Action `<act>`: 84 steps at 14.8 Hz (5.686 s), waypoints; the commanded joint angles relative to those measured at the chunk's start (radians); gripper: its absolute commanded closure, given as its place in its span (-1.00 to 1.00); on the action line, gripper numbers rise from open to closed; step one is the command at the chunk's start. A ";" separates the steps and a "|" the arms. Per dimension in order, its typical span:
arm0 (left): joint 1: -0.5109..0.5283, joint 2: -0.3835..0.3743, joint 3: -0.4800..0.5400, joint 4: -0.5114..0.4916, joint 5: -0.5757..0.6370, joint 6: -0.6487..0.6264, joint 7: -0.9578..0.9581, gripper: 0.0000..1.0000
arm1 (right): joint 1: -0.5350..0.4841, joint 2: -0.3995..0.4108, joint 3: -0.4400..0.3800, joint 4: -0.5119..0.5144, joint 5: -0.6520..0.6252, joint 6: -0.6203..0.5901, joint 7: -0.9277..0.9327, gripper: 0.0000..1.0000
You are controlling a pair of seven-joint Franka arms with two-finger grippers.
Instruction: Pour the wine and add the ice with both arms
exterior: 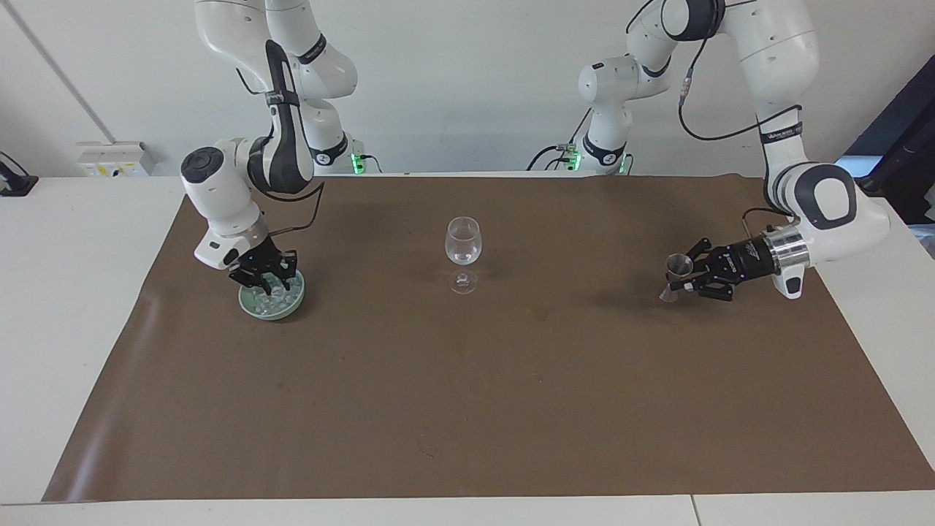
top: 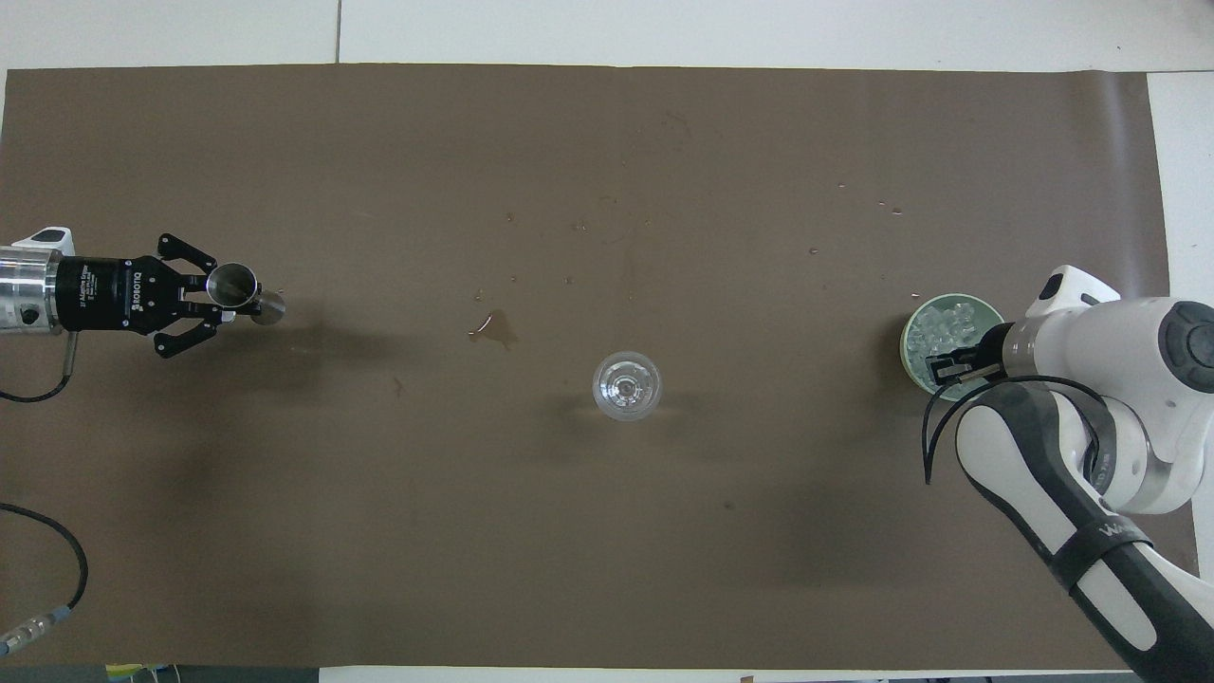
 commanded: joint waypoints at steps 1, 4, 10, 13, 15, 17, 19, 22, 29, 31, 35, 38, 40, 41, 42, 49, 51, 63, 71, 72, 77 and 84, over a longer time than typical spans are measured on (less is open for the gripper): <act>0.062 0.103 -0.019 0.090 -0.069 -0.068 0.013 1.00 | -0.007 -0.014 0.004 -0.025 0.012 0.023 -0.029 0.18; 0.111 0.170 -0.021 0.101 -0.106 -0.079 0.023 1.00 | -0.007 -0.014 0.004 -0.026 0.012 0.023 -0.031 0.32; 0.137 0.171 -0.019 0.050 -0.152 -0.083 0.045 1.00 | -0.009 -0.014 0.004 -0.022 0.012 0.020 -0.029 0.71; 0.151 0.150 -0.019 -0.017 -0.152 -0.079 0.103 1.00 | -0.007 -0.012 0.004 -0.015 0.012 0.014 -0.029 0.75; 0.159 0.138 -0.019 -0.054 -0.153 -0.073 0.161 1.00 | -0.007 -0.011 0.004 -0.009 0.012 0.012 -0.025 0.75; 0.159 0.137 -0.018 -0.056 -0.153 -0.073 0.172 1.00 | -0.007 -0.009 0.004 0.010 0.012 -0.009 -0.022 0.75; 0.159 0.137 -0.018 -0.054 -0.153 -0.071 0.172 -0.30 | -0.006 -0.015 0.004 0.030 0.012 -0.047 -0.022 0.79; 0.157 0.137 -0.012 -0.030 -0.147 -0.070 0.160 -1.00 | -0.006 -0.029 0.004 0.053 0.012 -0.097 -0.022 0.79; 0.139 0.098 0.014 0.186 0.186 0.030 0.178 -1.00 | 0.017 -0.075 0.027 0.262 0.010 -0.409 0.071 0.79; 0.139 0.084 0.008 0.292 0.349 0.007 0.294 -1.00 | 0.080 -0.077 0.033 0.380 0.010 -0.527 0.203 0.79; 0.044 -0.030 0.010 0.323 0.553 0.001 0.667 -1.00 | 0.287 -0.040 0.033 0.569 0.012 -0.626 0.510 0.79; -0.038 -0.117 0.005 0.320 0.650 -0.005 0.700 -1.00 | 0.419 0.004 0.035 0.681 0.013 -0.632 0.670 0.79; -0.137 -0.184 0.002 0.314 0.811 0.001 0.701 -1.00 | 0.499 0.027 0.038 0.717 0.013 -0.620 0.745 0.78; -0.204 -0.207 0.001 0.311 0.909 -0.004 0.703 -1.00 | 0.535 0.037 0.038 0.723 0.012 -0.608 0.783 0.78; -0.243 -0.240 0.001 0.296 0.964 0.002 0.701 -1.00 | 0.560 0.041 0.038 0.723 0.012 -0.591 0.805 0.77; -0.277 -0.361 0.004 0.257 0.979 0.021 0.964 -1.00 | 0.628 0.101 0.038 0.674 0.013 -0.528 0.869 0.74; -0.275 -0.360 0.005 0.277 0.998 0.021 0.961 -1.00 | 0.626 0.100 0.038 0.674 0.018 -0.555 0.874 0.73; -0.171 -0.381 -0.166 0.280 1.060 -0.042 0.945 -1.00 | 0.659 0.057 0.049 0.584 0.032 -0.560 0.925 0.49; -0.166 -0.393 -0.174 0.274 1.062 -0.041 0.950 -1.00 | 0.659 0.057 0.058 0.599 0.032 -0.586 0.949 -0.06; -0.168 -0.399 -0.174 0.267 1.060 -0.036 0.951 -1.00 | 0.652 0.058 0.058 0.626 0.030 -0.609 0.949 -0.08; -0.163 -0.412 -0.179 0.245 1.063 -0.028 0.959 -1.00 | 0.542 0.008 0.049 0.676 -0.026 -0.629 0.931 -1.00; -0.165 -0.470 -0.182 0.158 1.066 0.033 0.971 -1.00 | 0.366 -0.028 0.046 0.689 -0.100 -0.658 0.695 -1.00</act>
